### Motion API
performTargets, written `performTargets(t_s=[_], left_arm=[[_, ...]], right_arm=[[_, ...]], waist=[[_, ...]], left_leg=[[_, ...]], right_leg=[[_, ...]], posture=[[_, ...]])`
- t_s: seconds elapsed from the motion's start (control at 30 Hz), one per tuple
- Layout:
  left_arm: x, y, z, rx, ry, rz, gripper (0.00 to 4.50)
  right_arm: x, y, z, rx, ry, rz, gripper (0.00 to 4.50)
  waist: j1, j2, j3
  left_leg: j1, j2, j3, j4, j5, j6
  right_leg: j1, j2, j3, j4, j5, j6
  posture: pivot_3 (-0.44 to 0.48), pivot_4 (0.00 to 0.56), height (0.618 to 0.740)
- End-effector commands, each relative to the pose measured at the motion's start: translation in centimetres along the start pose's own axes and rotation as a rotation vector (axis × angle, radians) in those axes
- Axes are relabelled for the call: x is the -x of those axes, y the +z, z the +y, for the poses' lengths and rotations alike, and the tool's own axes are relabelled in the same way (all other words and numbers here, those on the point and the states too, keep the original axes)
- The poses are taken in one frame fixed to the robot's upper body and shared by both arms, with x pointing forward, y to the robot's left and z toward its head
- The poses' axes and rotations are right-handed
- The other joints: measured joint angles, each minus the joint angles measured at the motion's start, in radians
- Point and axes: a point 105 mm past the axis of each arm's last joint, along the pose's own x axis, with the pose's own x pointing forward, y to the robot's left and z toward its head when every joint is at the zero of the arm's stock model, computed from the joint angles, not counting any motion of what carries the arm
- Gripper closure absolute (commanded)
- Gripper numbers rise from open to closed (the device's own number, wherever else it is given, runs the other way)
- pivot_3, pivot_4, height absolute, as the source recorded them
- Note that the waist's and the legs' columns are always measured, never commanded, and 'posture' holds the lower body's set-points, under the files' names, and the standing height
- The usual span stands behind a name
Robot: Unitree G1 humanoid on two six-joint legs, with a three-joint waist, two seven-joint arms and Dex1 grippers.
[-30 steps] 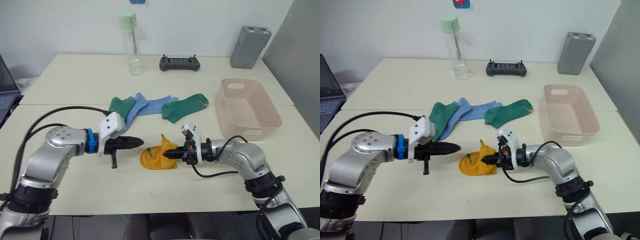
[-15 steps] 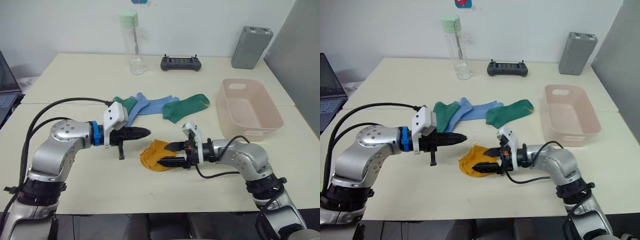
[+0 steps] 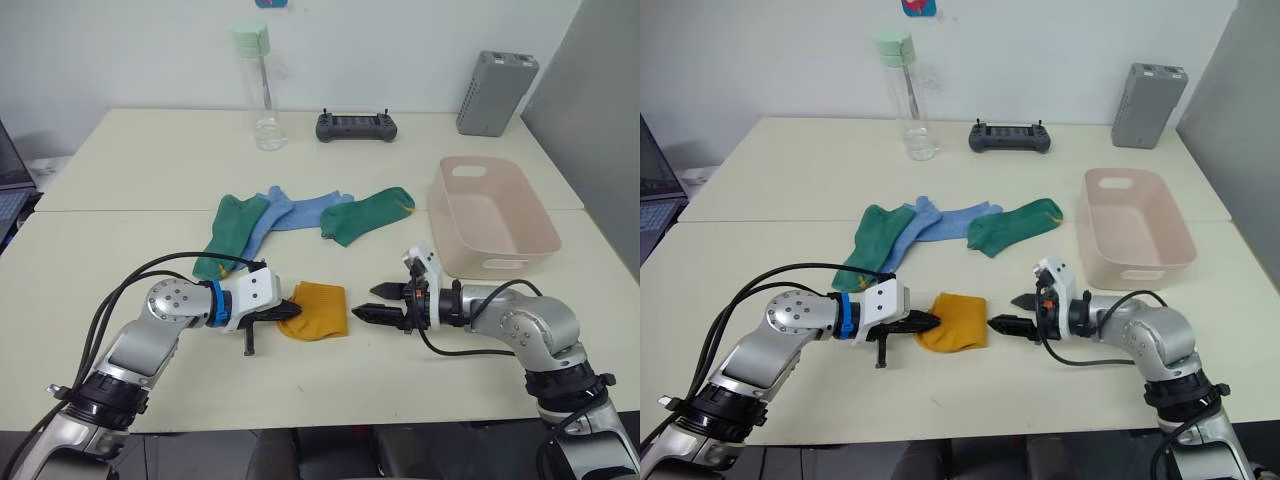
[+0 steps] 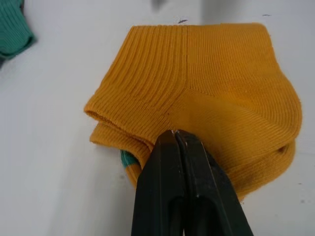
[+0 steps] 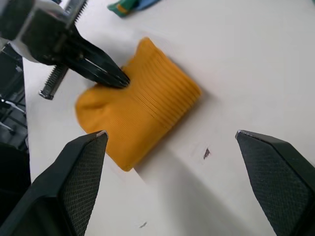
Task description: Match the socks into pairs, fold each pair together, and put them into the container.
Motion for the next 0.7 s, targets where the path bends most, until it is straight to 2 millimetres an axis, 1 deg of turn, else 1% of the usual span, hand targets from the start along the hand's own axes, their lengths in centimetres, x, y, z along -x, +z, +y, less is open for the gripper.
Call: performTargets(t_s=[0.03, 0.1, 0.17, 0.23, 0.37, 0.57, 0.7], left_arm=[[0.5, -1.8, -1.2, 0.03, -0.034, 0.059, 4.5], [0.6, -1.8, -1.7, 0.034, -0.05, 0.052, 4.5], [0.9, -2.3, -2.4, 0.023, -0.072, 0.076, 4.5], [1.0, -2.5, -2.6, 0.025, -0.076, 0.084, 4.5], [1.1, -2.7, -2.3, 0.024, -0.048, 0.091, 4.5], [1.1, -2.4, -2.2, 0.029, -0.041, 0.08, 4.5], [1.0, -2.2, -2.0, 0.045, -0.028, 0.066, 4.5]], right_arm=[[-0.2, 0.4, 0.6, 0.006, 0.021, -0.017, 0.04], [-0.8, 0.0, 0.8, -0.021, 0.038, -0.012, 0.04], [-1.7, -0.1, 1.1, -0.096, 0.066, -0.018, 0.04], [-2.4, -0.1, 1.2, -0.139, 0.084, -0.018, 0.04], [-4.2, -0.8, 1.2, -0.193, 0.115, 0.025, 0.04], [-7.1, 0.0, 3.3, -0.277, 0.226, 0.033, 0.04], [-8.5, -0.3, 4.0, -0.251, 0.253, 0.062, 0.04]], waist=[[-0.002, 0.0, 0.0], [-0.005, 0.0, 0.0], [-0.007, 0.0, -0.001], [-0.008, 0.0, -0.001], [-0.007, 0.0, -0.001], [-0.014, 0.001, -0.005], [-0.014, 0.001, -0.005]], left_leg=[[0.0, 0.0, 0.0, 0.0, 0.0, 0.0], [0.001, 0.0, 0.001, 0.0, 0.0, 0.0], [0.001, 0.001, 0.001, 0.0, 0.0, 0.0], [0.002, 0.001, 0.0, -0.001, 0.0, 0.0], [0.002, 0.001, 0.001, -0.002, 0.0, 0.0], [0.004, 0.003, 0.001, -0.003, 0.0, 0.0], [0.004, 0.003, 0.002, -0.003, 0.0, 0.0]], right_leg=[[0.0, 0.0, 0.0, 0.0, 0.0, 0.0], [0.0, 0.0, 0.0, 0.0, 0.0, 0.0], [0.0, 0.0, 0.0, 0.001, 0.0, 0.0], [0.0, 0.001, 0.0, 0.001, 0.0, 0.0], [0.0, 0.001, -0.001, 0.001, 0.0, 0.0], [0.0, 0.002, -0.001, 0.002, 0.0, -0.001], [0.0, 0.002, -0.001, 0.001, 0.0, -0.001]], posture=[[0.0, 0.15, 0.74], [0.0, 0.15, 0.74], [0.0, 0.15, 0.74], [0.0, 0.15, 0.74], [0.0, 0.15, 0.74], [0.0, 0.15, 0.74], [0.0, 0.15, 0.74]])
